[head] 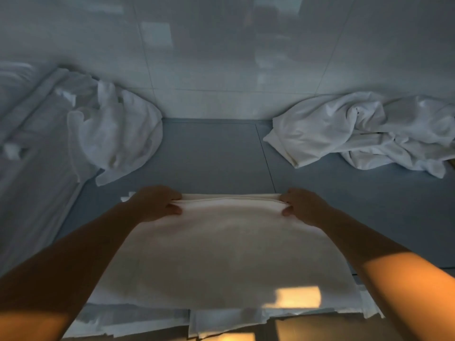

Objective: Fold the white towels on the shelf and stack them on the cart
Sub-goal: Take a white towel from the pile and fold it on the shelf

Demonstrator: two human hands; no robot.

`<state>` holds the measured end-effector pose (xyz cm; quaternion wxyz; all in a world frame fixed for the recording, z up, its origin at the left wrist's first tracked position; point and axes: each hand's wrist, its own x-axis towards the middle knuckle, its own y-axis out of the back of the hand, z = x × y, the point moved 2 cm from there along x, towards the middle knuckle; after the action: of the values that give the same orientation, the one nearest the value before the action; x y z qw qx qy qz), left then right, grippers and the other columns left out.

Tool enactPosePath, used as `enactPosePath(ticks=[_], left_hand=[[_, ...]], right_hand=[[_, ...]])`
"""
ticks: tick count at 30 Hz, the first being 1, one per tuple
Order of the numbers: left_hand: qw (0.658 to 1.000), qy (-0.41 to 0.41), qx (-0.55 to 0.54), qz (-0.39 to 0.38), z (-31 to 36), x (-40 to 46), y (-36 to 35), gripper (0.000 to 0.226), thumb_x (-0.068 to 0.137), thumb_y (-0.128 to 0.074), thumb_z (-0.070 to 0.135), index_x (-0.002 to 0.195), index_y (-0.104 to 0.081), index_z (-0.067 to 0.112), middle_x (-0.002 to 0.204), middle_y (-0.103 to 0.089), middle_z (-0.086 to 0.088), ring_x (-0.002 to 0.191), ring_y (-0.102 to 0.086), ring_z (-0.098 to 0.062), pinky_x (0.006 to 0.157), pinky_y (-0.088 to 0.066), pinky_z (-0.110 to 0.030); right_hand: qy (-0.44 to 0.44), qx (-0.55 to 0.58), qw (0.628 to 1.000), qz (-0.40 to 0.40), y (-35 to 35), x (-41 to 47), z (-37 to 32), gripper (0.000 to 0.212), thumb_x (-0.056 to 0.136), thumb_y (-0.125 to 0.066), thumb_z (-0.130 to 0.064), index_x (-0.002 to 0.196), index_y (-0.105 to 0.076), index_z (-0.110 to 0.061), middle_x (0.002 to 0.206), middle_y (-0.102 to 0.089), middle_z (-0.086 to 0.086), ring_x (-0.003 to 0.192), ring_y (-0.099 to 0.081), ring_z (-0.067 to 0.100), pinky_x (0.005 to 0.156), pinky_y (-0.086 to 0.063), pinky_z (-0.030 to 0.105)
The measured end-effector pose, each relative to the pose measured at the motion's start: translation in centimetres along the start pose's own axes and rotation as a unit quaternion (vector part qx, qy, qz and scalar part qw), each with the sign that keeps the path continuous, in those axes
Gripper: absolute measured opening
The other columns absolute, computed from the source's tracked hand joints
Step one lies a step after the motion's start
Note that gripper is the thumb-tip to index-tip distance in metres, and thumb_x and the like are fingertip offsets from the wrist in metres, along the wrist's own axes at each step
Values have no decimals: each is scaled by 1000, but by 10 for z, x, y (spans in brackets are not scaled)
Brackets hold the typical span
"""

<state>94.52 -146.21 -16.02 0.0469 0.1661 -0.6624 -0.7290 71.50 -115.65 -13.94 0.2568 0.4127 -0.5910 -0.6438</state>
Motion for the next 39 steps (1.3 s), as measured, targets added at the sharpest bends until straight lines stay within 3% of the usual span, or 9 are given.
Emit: enactPosePath(ticks=[6,13,17,21,24,27,32,35,39], left_hand=[[997,-4,-40,71,-5,-34,19,45,83,-63,52,112,-67,17,114,-64,-5,111,-57,-25,91,-40,-31],[981,-50,-48,183,29,-106,64,32,86,-66,38,101,-71,11,95,-66,-10,93,-64,-30,77,-45,-35],[968,-55,-3,243,64,-160,91,37,85,-62,46,93,-72,11,87,-67,-10,84,-65,-30,68,-43,-32],[920,-76,101,370,105,-215,145,56,83,-41,59,74,-72,13,65,-62,-9,62,-63,-28,52,-45,-27],[894,-38,138,424,123,-244,164,60,90,-38,59,63,-68,15,55,-57,-8,51,-59,-28,42,-36,-25],[896,-76,158,408,139,-252,146,79,92,-18,69,51,-62,18,46,-53,-4,41,-55,-24,38,-35,-21],[918,-92,131,362,132,-243,126,80,90,-17,72,56,-65,19,45,-54,-3,40,-54,-25,40,-36,-23],[927,-108,78,350,121,-228,116,94,86,-6,77,70,-71,11,58,-62,-12,50,-60,-30,47,-45,-30],[929,-107,47,350,102,-199,109,100,82,7,77,102,-64,10,88,-65,-15,69,-63,-35,59,-49,-35]], right_hand=[[13,-79,992,93,9,-35,-5,26,96,-49,-33,113,-64,-19,108,-62,2,105,-55,23,87,-35,30],[33,-24,978,205,40,-114,-20,13,88,-63,-3,94,-67,7,95,-62,27,89,-60,43,79,-44,44],[16,-28,974,226,51,-170,-20,29,99,-48,-24,104,-62,2,105,-56,21,100,-52,39,86,-40,42],[71,-75,938,332,95,-233,-18,53,99,-32,-43,82,-61,-2,80,-56,17,72,-55,36,64,-45,42],[94,-114,896,419,119,-263,-13,41,95,-39,-33,76,-58,-3,71,-51,15,61,-50,32,57,-38,42],[146,-150,898,387,108,-275,-16,31,92,-50,-26,76,-62,-2,69,-55,14,59,-53,33,52,-43,40],[142,-137,911,362,101,-268,-8,43,95,-38,-33,78,-62,-3,69,-55,11,60,-53,30,53,-43,39],[96,-123,947,282,93,-254,1,23,93,-59,-25,86,-63,-3,76,-59,13,70,-57,35,64,-43,42],[23,-59,979,192,83,-221,12,32,96,-43,-46,98,-59,-19,90,-59,6,86,-57,30,73,-46,41]])
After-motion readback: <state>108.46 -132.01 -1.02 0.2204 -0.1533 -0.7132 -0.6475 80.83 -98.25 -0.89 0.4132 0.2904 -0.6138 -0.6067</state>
